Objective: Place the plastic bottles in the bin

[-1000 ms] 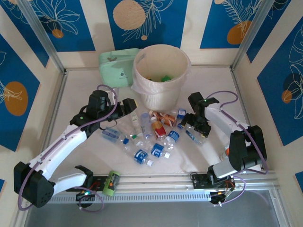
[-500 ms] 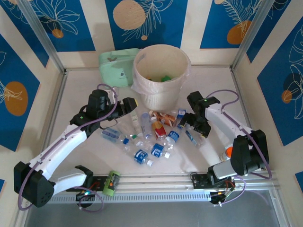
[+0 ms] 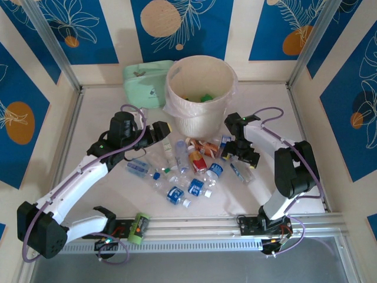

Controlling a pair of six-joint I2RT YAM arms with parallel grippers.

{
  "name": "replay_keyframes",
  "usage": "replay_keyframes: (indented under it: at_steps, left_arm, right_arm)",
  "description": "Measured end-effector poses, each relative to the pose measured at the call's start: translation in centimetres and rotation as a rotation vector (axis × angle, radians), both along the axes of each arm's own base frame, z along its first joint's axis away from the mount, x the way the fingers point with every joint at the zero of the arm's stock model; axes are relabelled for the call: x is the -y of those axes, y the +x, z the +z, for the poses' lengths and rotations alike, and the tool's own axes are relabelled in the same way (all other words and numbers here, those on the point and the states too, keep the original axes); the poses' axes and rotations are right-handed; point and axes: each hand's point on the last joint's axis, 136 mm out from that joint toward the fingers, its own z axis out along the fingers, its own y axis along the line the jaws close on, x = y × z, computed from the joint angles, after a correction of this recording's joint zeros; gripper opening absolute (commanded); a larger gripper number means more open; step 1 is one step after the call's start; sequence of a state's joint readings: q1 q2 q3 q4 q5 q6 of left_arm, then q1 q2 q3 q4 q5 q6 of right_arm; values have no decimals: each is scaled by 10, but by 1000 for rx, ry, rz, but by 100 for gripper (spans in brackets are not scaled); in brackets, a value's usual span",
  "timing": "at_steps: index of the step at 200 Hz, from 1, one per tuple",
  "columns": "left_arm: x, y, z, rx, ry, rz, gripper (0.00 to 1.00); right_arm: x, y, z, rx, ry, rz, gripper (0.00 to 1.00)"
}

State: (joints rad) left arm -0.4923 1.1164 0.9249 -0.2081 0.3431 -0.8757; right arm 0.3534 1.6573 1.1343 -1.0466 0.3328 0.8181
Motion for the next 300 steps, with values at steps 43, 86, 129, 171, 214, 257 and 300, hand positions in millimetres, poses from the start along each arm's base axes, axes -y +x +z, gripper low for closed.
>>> replay_keyframes:
  at_steps: [43, 86, 129, 171, 214, 257, 300]
  left_arm:
    - [1, 0, 2, 2, -11, -1, 75]
    - [2, 1, 1, -2, -12, -2, 76]
    - [3, 1, 2, 1, -18, -9, 75]
    - [3, 1, 2, 0, -18, -9, 75]
    - [4, 2, 4, 4, -20, -9, 75]
    - [5, 4, 17, 29, -33, -9, 75]
    - [5, 5, 29, 51, -40, -11, 77]
  right_arm:
    - [9, -14, -11, -49, -3, -50, 92]
    - [12, -22, -16, -77, 6, -99, 90]
    - [12, -22, -23, -99, 1, -105, 87]
    - [14, -24, -39, -155, -20, -108, 74]
    - [16, -20, -36, -131, -27, -104, 63]
    - [16, -16, -22, -72, -13, -105, 55]
    - [14, -14, 7, 22, 22, -99, 53]
